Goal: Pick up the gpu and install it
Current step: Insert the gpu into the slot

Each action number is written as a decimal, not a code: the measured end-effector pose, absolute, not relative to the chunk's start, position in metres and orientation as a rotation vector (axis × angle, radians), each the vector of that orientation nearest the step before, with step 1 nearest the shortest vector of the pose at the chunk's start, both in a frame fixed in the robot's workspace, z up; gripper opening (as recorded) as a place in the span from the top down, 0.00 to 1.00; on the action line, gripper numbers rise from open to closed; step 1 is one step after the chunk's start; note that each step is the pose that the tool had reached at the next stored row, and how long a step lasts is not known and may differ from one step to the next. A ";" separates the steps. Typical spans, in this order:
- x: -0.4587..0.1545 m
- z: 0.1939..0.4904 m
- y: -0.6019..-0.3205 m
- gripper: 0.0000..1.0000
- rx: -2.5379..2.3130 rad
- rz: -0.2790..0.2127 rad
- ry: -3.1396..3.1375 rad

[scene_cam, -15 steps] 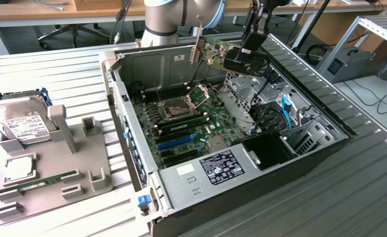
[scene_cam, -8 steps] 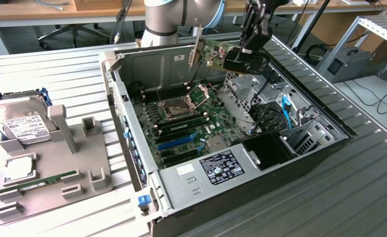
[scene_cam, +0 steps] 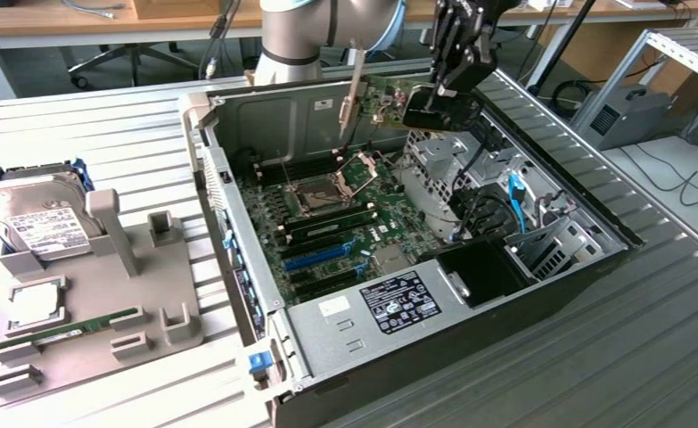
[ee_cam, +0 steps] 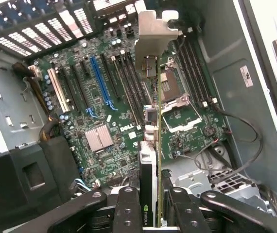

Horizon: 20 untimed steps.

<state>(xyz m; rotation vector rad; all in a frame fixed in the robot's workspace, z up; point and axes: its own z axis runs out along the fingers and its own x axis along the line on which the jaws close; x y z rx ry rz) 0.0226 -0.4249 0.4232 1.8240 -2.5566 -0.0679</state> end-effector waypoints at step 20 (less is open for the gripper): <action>0.023 0.423 -0.425 0.73 1.994 -0.068 -2.422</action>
